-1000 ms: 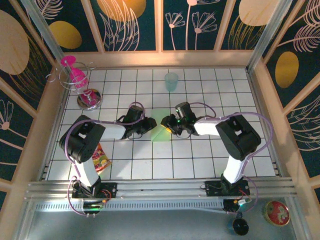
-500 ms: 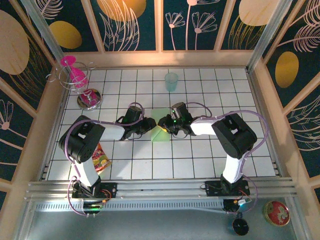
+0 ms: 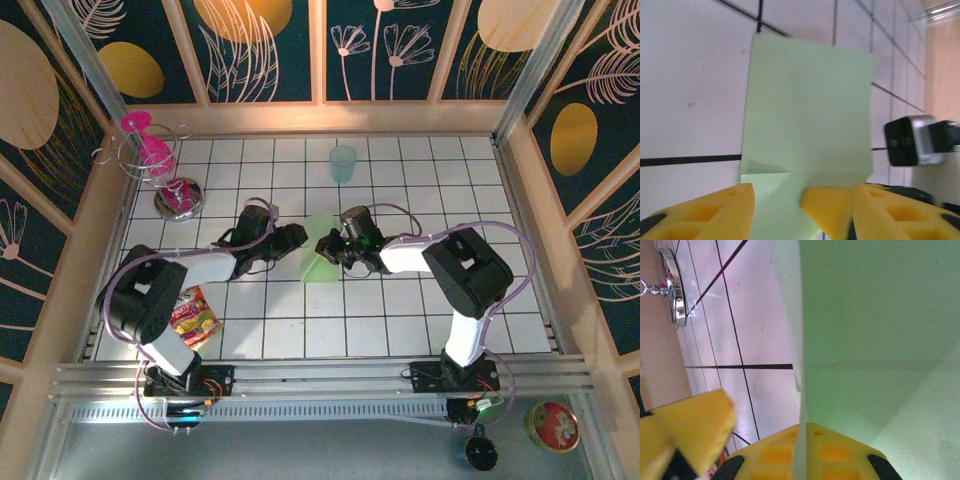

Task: Fold a paper plane with a square sheet of paper (pick it up from the middle)
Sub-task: Turn over the paper at the center of the table.

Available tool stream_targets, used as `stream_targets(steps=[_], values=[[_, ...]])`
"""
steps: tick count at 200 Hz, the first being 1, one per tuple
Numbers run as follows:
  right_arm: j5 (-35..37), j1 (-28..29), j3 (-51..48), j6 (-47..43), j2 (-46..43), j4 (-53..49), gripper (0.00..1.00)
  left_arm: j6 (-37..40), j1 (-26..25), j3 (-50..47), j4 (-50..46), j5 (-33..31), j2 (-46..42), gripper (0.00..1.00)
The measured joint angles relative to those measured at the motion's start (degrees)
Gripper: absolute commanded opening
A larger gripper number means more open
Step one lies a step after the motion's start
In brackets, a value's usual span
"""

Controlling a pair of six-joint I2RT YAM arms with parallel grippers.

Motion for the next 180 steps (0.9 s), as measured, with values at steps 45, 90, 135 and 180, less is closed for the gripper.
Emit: stream_targets(steps=[45, 90, 135, 180], values=[[-0.5, -1.6, -1.6, -3.9, -6.4, 3.7, 0.01, -0.9, 3.1, -3.2, 0.5, 2.6, -8.1, 0.83], [-7.2, -5.8, -2.0, -5.7, -12.9, 12.3, 0.02, -2.5, 3.7, -4.1, 4.3, 9.4, -15.6, 0.97], [-13.8, -6.9, -2.3, -5.2, -14.7, 19.3, 0.03, -3.1, 3.7, -4.3, 8.9, 15.0, -17.3, 0.99], [-17.9, -6.9, -3.0, -3.2, -14.7, 23.3, 0.03, -6.3, 3.7, -6.4, 17.4, 19.3, -16.3, 0.97]])
